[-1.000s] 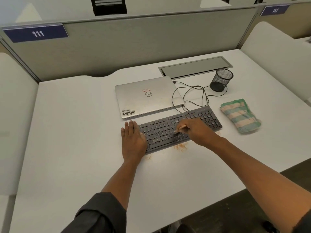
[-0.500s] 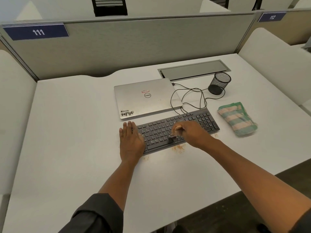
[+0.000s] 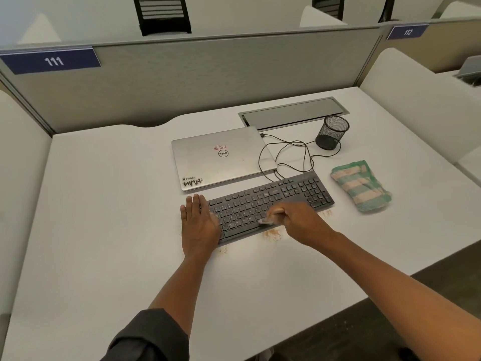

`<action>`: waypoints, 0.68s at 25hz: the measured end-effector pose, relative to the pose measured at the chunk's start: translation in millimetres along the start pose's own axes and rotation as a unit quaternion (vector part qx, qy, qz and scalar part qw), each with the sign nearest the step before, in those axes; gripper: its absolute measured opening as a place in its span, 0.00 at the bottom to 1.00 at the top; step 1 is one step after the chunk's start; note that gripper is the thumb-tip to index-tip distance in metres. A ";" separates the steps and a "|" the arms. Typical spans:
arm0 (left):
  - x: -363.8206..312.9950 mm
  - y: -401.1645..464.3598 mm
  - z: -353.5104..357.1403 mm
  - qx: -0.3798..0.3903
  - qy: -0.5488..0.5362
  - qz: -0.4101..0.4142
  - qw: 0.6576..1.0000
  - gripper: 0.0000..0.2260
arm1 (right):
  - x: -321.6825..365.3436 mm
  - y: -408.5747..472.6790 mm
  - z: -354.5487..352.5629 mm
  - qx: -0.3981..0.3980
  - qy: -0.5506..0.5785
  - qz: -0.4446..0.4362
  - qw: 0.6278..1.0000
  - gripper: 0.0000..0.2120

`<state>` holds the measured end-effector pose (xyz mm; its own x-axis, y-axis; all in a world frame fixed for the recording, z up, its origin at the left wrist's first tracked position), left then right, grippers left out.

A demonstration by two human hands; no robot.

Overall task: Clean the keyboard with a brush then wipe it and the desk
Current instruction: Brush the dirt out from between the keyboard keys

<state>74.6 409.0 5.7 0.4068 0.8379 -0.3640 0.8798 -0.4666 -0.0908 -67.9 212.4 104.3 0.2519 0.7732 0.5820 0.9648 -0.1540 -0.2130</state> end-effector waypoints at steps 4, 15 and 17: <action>-0.1 0.0 -0.6 -0.002 0.002 -0.001 1.000 0.28 | -5.9 -4.7 -24.6 -0.071 0.000 -0.011 0.997 0.10; -0.4 0.3 -0.9 -0.006 0.003 -0.002 1.000 0.27 | -23.1 -6.7 -28.7 -0.093 0.064 0.021 0.993 0.14; 0.3 0.2 -0.5 -0.008 0.002 -0.001 1.000 0.27 | -16.2 -3.7 -20.3 -0.085 0.050 0.009 0.995 0.13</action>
<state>75.0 409.3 6.1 0.4066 0.8396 -0.3602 0.8839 -0.4612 -0.0771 -74.0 188.0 111.6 0.2669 0.7055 0.6565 0.9568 -0.2757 -0.0927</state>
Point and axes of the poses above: each hand's wrist, its own y-axis towards the middle knuckle, its own z-axis out of the palm, x = y × z, the point moved 7 cm from there along y, towards the middle knuckle, and after that the axes turned 9 degrees about x, right-handed, at the moved point
